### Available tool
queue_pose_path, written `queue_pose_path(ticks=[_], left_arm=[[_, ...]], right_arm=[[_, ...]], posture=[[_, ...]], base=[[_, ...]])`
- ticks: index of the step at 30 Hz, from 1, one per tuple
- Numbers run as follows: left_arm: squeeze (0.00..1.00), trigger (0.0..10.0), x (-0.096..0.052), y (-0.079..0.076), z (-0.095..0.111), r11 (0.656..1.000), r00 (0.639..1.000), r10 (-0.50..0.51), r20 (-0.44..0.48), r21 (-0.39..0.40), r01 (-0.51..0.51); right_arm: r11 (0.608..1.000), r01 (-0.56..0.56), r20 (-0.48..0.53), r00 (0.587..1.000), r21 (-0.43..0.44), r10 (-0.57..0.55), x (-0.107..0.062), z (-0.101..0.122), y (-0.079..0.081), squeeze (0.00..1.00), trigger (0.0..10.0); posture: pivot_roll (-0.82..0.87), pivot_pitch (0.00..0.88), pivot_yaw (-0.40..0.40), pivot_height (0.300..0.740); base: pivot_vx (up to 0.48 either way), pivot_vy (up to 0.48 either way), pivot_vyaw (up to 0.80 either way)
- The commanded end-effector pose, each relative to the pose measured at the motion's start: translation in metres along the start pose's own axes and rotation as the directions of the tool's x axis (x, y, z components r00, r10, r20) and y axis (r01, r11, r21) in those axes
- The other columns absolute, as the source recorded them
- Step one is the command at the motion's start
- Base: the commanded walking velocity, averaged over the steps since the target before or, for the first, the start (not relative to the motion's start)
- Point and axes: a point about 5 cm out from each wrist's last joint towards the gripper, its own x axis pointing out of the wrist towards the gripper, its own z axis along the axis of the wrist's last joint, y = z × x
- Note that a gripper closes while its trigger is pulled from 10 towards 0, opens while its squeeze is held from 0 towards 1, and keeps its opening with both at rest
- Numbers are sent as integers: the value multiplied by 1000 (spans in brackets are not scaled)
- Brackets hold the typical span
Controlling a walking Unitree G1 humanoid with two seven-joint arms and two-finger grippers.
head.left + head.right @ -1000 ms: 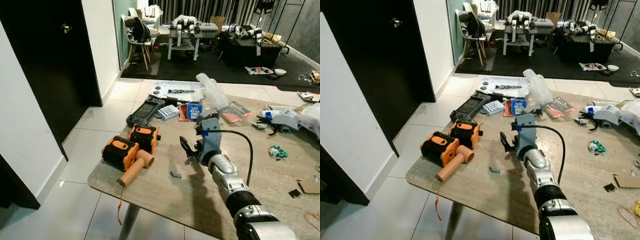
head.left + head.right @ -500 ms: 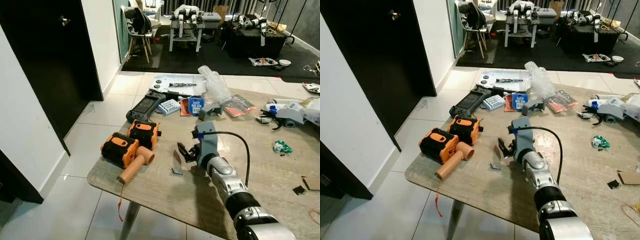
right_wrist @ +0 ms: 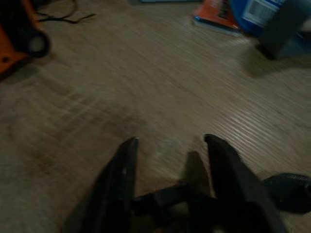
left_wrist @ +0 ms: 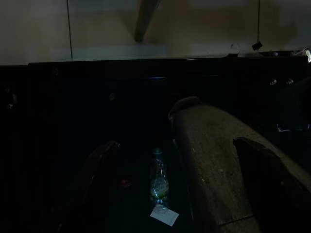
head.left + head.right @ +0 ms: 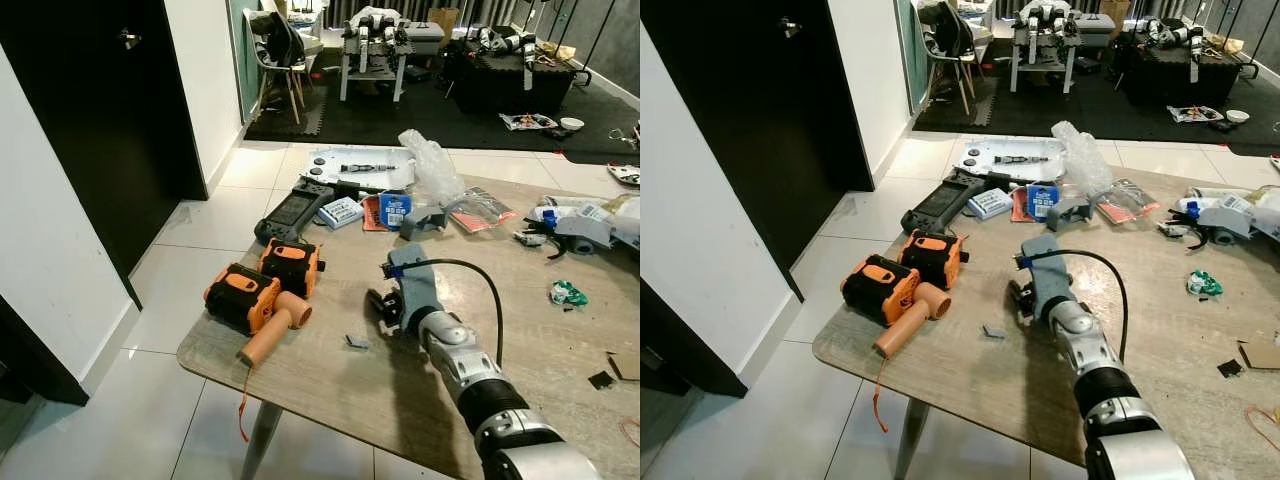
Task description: Picking trash to rubbish bin
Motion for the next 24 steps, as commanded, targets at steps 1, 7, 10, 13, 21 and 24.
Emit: queue_pose_path(ticks=[1,7,10,13,21,24], left_arm=[[0,10000,-13,-11,-54,999,979,-38,-202,-37,31],[0,10000,-11,-11,-51,999,979,-36,-199,-35,30],[0,10000,-10,-11,-48,999,980,-32,-194,-32,26],[0,10000,-9,-10,-44,999,982,-30,-188,-28,25],[0,10000,-5,-9,-33,999,986,-28,-164,-33,23],[0,10000,-3,-8,-28,999,988,-27,-154,-31,22]], right_arm=[[998,19,-128,992,67,-11,-4,-27,-1,0,0],[994,31,-160,987,109,-13,-4,-29,0,0,0],[988,29,-162,987,151,-5,-4,-27,3,0,0],[979,11,-52,999,202,-1,-2,-10,4,0,0],[893,-131,388,920,431,-52,-8,55,-5,0,0],[856,-204,495,866,474,-68,-15,74,-11,0,0]], posture=[[-71,231,38,740],[-72,218,37,740],[-77,202,37,740],[-83,184,37,740],[-89,155,39,740],[-91,138,43,740]], base=[[0,0,0],[0,0,0],[0,0,0],[0,0,0],[0,0,0],[0,0,0]])
